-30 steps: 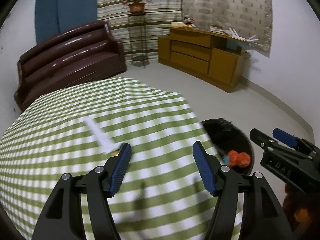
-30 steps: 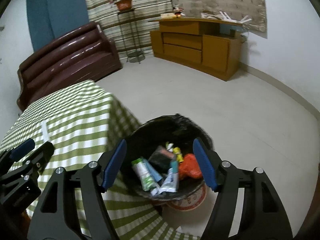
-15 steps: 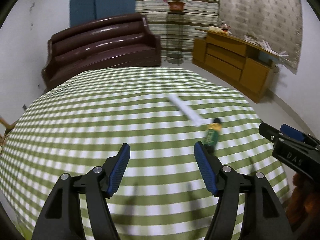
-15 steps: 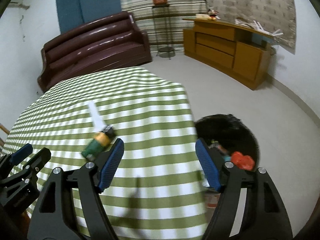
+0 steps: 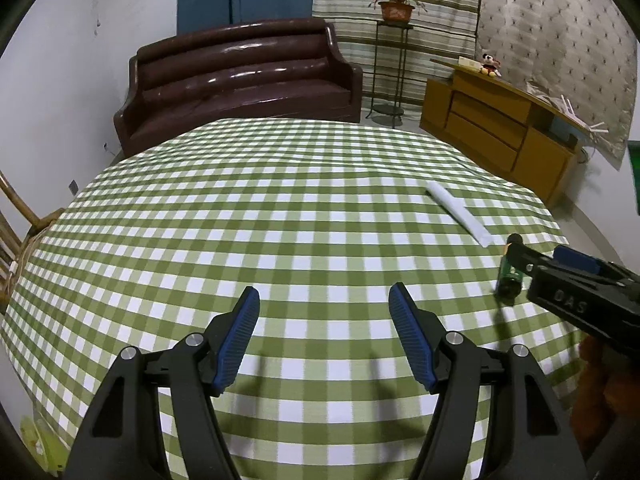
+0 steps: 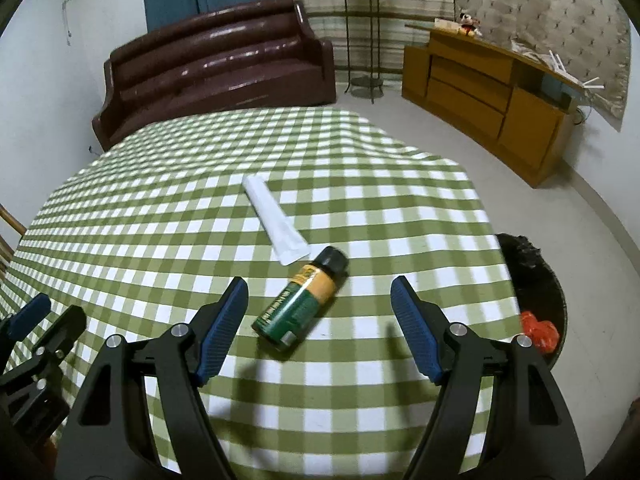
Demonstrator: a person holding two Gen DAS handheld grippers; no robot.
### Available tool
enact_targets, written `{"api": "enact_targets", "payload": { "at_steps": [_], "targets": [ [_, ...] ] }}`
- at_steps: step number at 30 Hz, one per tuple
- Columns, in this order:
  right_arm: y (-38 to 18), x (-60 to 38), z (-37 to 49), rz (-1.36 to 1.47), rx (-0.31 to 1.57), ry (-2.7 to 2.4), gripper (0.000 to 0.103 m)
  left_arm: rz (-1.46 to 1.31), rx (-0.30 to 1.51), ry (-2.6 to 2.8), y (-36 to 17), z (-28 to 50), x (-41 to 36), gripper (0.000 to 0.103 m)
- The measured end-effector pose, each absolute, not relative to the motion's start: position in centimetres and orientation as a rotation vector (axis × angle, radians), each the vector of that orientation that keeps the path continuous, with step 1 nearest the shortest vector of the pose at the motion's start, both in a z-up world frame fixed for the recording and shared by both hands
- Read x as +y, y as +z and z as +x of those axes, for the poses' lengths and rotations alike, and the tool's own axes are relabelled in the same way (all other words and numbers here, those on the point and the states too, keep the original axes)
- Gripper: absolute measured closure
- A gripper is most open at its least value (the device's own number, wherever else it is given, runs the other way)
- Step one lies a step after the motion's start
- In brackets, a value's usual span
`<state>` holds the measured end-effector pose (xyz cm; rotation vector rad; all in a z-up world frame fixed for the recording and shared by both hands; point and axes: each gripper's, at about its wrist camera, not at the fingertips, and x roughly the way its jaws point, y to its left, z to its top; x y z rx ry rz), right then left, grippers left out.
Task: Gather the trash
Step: 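Move both grippers back over the table toward the spray can, then grasp the green spray can with the right gripper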
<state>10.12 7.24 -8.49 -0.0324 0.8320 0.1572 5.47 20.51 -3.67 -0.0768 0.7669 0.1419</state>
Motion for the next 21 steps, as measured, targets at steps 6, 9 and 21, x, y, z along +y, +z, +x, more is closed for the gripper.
{"api": "enact_targets", "payload": {
  "at_steps": [6,9,21],
  "targets": [
    [-9.4,7.4,10.8,-0.053,0.868,0.126,0.04,-0.094,0.771,0.135,-3.9,5.6,21.2,0.037],
    [-9.5,6.9,10.9,-0.055,0.875,0.111,0.047,-0.099,0.776,0.129,-3.9,5.7,21.3,0.037],
    [-9.9,6.3,11.0,-0.063,0.883,0.13,0.06,-0.116,0.78,0.122,-4.3,6.1,21.4,0.037]
  ]
}}
